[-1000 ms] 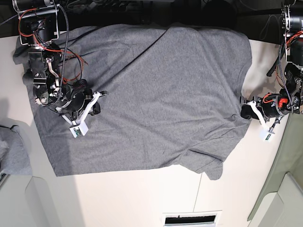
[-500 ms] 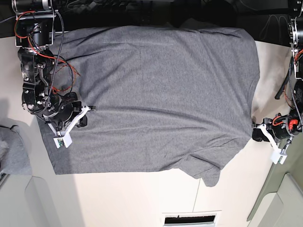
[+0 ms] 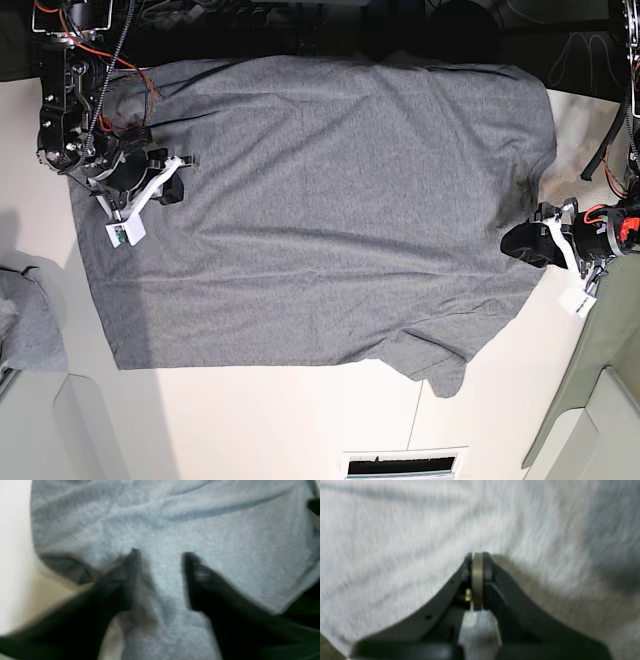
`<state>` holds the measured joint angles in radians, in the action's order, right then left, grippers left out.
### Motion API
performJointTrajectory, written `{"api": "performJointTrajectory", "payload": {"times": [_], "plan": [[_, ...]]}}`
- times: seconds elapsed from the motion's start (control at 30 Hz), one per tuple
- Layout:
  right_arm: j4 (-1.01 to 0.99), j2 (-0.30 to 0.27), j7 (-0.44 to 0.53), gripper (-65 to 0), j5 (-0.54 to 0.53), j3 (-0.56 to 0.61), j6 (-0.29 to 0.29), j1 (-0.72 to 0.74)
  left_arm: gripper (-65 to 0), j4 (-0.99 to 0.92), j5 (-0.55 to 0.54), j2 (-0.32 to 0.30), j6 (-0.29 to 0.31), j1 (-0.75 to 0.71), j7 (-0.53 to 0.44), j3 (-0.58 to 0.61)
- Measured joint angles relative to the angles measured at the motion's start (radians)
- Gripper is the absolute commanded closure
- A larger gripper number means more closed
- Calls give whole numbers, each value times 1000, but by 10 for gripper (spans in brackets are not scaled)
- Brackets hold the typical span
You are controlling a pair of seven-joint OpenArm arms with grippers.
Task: Layout the t-shirt on the table in an organized manner, then fold the t-shirt properly
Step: 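Reposition both grippers onto the shirt edge near the collar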
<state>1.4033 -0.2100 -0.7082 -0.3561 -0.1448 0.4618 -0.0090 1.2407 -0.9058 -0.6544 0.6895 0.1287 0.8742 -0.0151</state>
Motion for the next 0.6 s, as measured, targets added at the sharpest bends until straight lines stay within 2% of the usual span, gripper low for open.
{"api": "performJointTrajectory", "payload": {"times": [0.13, 0.23, 0.3, 0.4, 0.43, 0.47, 0.53, 0.6], "plan": [[2, -1, 0, 0, -14, 0, 14, -5, -394, 1, -11, -3, -15, -4, 25, 0], [4, -1, 0, 0, -14, 0, 14, -11, -383, 7, -158, -18, 0, -32, 99, -5], [4, 0, 0, 0, -14, 0, 14, -17, -310, 13, -184, -14, 0, -64, 112, -5], [-7, -1, 5, 0, -13, 0, 14, -27, -83, 13, -124, 8, 0, -118, 88, -5], [-14, -3, 9, 0, -14, 0, 16, -30, -30, 11, -97, 21, 0, -137, 83, -5], [-24, -3, 13, 0, -14, 0, 18, -31, -5, 10, -66, 38, 0, -155, 79, -5], [-42, -3, 24, 0, -18, -3, 22, -30, 0, 10, 37, 81, -1, -195, 60, -3], [-65, -3, 51, 0, -20, -4, 26, -30, 0, 8, 133, 105, 18, -229, -68, -2]]}}
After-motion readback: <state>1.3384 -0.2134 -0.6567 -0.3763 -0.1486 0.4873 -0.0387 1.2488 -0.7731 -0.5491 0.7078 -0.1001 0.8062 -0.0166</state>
